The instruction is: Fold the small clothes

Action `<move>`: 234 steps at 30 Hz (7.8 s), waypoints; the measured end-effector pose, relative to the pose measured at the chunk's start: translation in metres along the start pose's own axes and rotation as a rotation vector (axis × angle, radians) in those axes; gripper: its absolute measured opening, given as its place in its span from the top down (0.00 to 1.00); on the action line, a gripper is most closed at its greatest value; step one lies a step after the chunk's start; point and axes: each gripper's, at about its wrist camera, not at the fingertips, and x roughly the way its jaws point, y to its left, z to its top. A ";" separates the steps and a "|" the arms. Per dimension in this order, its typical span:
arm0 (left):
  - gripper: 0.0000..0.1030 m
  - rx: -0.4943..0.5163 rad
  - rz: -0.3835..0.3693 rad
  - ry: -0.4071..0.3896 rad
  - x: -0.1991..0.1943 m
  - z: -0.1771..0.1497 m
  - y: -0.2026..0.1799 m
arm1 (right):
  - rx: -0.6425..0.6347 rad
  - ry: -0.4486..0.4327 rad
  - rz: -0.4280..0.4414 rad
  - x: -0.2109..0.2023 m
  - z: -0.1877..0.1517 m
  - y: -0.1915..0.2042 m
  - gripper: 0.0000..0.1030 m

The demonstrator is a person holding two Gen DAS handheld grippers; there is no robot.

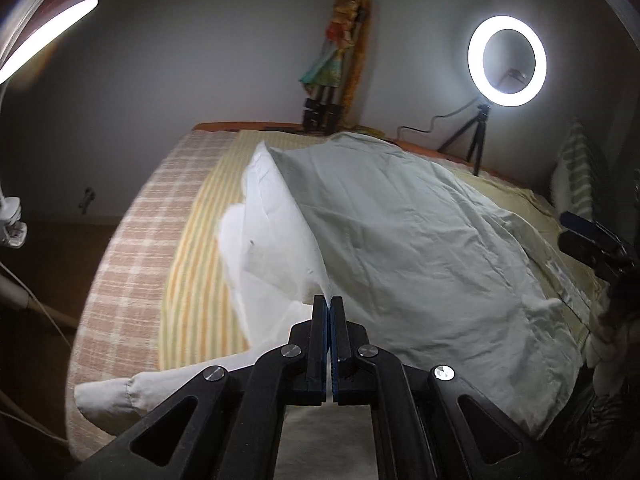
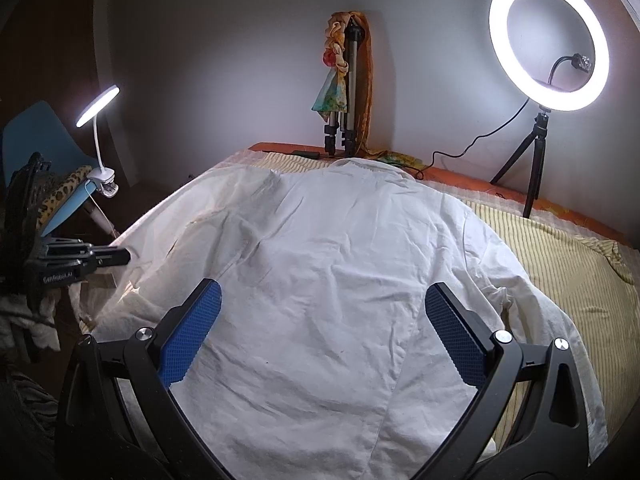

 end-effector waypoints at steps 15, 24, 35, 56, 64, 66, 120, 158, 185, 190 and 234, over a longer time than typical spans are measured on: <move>0.62 0.060 -0.019 0.015 -0.041 -0.029 -0.024 | 0.030 0.078 0.098 0.019 0.002 0.013 0.00; 0.42 -0.178 0.114 0.047 -0.047 -0.042 0.076 | 0.068 0.220 0.286 0.045 -0.010 0.048 0.20; 0.93 -0.236 0.175 0.176 0.003 -0.065 0.106 | 0.106 0.312 0.344 0.082 -0.024 0.071 0.20; 0.47 -0.225 0.217 0.124 -0.005 -0.052 0.110 | 0.149 0.320 0.354 0.081 -0.025 0.064 0.20; 0.90 -0.141 0.214 0.154 0.017 -0.057 0.100 | 0.142 0.309 0.349 0.080 -0.022 0.063 0.20; 0.98 -0.131 0.220 0.143 0.015 -0.057 0.098 | 0.135 0.306 0.346 0.079 -0.022 0.064 0.20; 0.86 -0.189 -0.004 0.154 -0.037 -0.129 0.024 | -0.224 0.509 0.123 0.281 0.077 0.219 0.20; 0.96 -0.230 0.042 0.186 -0.047 -0.154 0.052 | -0.072 0.493 0.174 0.289 0.087 0.171 0.90; 0.98 0.149 -0.120 0.121 -0.045 -0.107 -0.103 | 0.209 0.372 0.258 0.212 0.067 -0.002 0.90; 0.97 0.172 -0.134 0.170 -0.028 -0.113 -0.117 | 0.219 0.390 0.229 0.217 0.052 -0.021 0.90; 0.70 0.229 -0.031 0.079 -0.041 -0.119 -0.092 | 0.000 0.311 0.230 0.123 -0.012 0.018 0.44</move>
